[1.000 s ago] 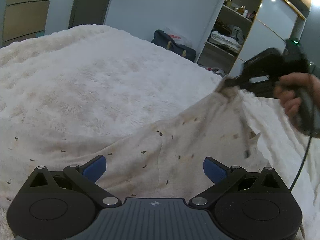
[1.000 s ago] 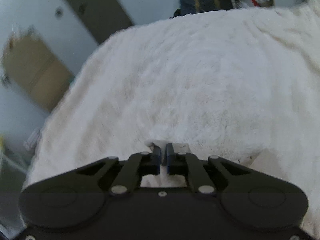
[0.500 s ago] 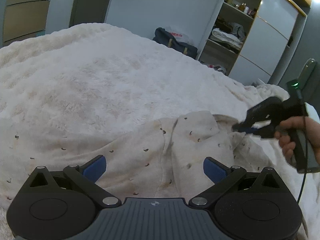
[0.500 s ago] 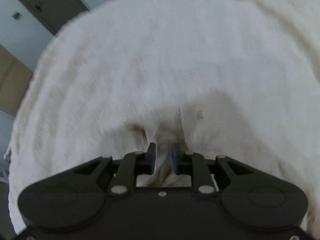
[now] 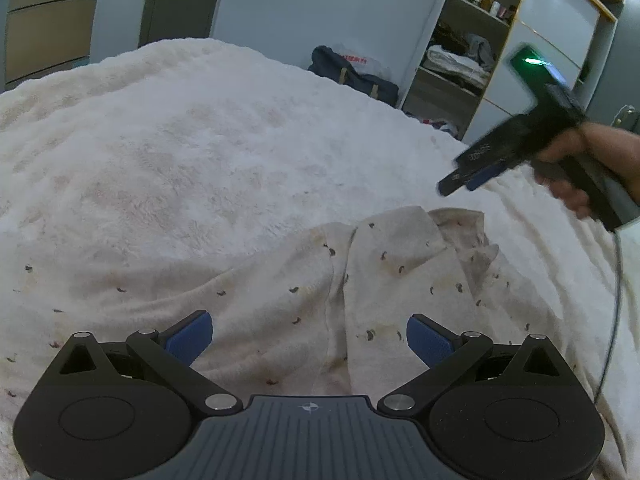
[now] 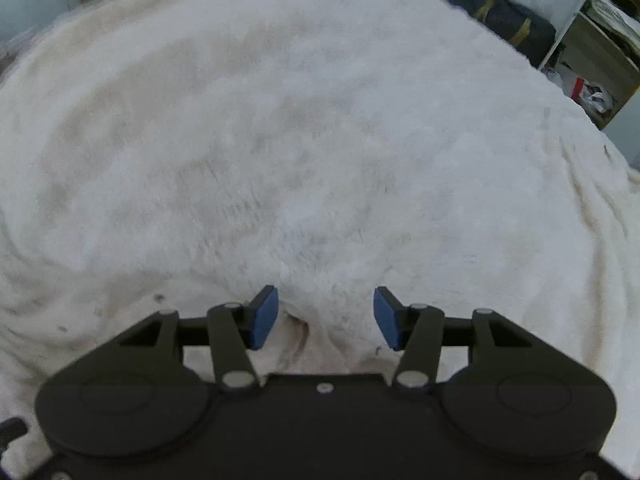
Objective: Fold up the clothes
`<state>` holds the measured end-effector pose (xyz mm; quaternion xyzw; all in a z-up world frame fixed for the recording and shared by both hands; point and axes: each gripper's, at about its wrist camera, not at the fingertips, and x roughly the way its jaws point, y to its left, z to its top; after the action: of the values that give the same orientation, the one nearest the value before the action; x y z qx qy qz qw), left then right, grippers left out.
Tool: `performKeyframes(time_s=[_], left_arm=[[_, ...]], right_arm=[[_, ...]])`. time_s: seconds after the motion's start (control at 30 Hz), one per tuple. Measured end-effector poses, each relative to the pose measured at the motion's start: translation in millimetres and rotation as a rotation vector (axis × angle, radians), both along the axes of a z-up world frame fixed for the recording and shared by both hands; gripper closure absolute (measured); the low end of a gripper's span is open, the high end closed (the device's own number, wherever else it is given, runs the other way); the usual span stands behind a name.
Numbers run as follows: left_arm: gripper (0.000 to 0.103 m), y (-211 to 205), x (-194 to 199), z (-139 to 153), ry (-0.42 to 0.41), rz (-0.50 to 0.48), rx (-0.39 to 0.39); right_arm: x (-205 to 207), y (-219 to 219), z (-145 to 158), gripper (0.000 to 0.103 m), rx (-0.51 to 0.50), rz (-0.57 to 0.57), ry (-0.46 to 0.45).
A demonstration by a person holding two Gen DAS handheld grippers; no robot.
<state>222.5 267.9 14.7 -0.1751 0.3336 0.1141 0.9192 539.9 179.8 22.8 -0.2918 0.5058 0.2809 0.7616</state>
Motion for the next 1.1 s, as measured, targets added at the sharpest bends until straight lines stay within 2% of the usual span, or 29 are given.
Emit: performKeyframes(time_s=[0.1, 0.17, 0.2, 0.23, 0.3, 0.4, 0.47, 0.5, 0.53, 0.57, 0.63, 0.7, 0.83, 0.9, 1.0, 1.1], left_arm=[[0.000, -2.3, 1.0, -1.8, 0.004, -0.008, 0.006], [0.001, -2.4, 2.2, -3.7, 0.006, -0.008, -0.003], [0.001, -2.5, 2.7, -4.3, 0.007, -0.008, -0.008], [0.001, -2.2, 3.1, -4.8, 0.007, -0.009, -0.011], [0.001, -0.9, 3.7, -5.4, 0.009, -0.009, -0.014], [0.000, 0.9, 4.1, -3.5, 0.005, -0.006, -0.016], [0.000, 2.0, 4.0, -1.9, -0.005, -0.002, -0.018], [0.000, 2.6, 3.5, -1.8, -0.007, 0.000, -0.025], [0.000, 3.2, 2.9, -1.8, -0.009, 0.001, -0.032], [0.000, 3.3, 3.0, -2.6, -0.007, 0.003, -0.034], [0.000, 3.2, 3.2, -3.4, -0.002, 0.006, -0.034], [0.000, 2.8, 3.5, -3.7, 0.000, 0.006, -0.031], [0.000, 2.0, 5.5, -4.6, 0.008, 0.002, -0.025], [0.000, 2.5, 6.2, -5.8, 0.012, 0.000, -0.026], [0.000, 1.0, 7.8, -6.3, 0.017, -0.010, -0.011], [0.000, 1.4, 7.4, -7.7, 0.017, -0.010, -0.010]], right_arm=[[6.5, 16.4, -21.6, 0.066, -0.086, 0.018, 0.084], [13.4, 23.3, -31.5, 0.076, -0.114, 0.006, 0.107], [17.7, 26.6, -36.3, 0.092, -0.115, -0.005, 0.134], [23.3, 24.6, -33.7, 0.102, -0.063, -0.041, 0.171], [35.5, 6.3, -10.3, 0.102, 0.139, -0.163, 0.215], [52.3, -20.6, 22.8, 0.103, 0.424, -0.333, 0.270], [60.1, -45.4, 45.6, 0.102, 0.596, -0.433, 0.258], [61.6, -53.6, 50.7, 0.102, 0.648, -0.460, 0.255], [61.9, -58.5, 52.4, 0.096, 0.668, -0.478, 0.247], [62.6, -64.0, 53.9, 0.092, 0.679, -0.501, 0.230], [64.6, -71.6, 55.3, 0.071, 0.690, -0.488, 0.216], [65.9, -81.0, 59.8, 0.064, 0.711, -0.473, 0.187], [77.7, -113.0, 49.4, 0.061, 0.598, -0.512, 0.086], [83.3, -125.1, 27.6, 0.061, 0.529, -0.497, 0.104], [80.0, -155.9, -3.3, 0.061, 0.483, -0.439, 0.158], [72.8, -189.1, -32.6, 0.061, 0.524, -0.423, 0.246]])
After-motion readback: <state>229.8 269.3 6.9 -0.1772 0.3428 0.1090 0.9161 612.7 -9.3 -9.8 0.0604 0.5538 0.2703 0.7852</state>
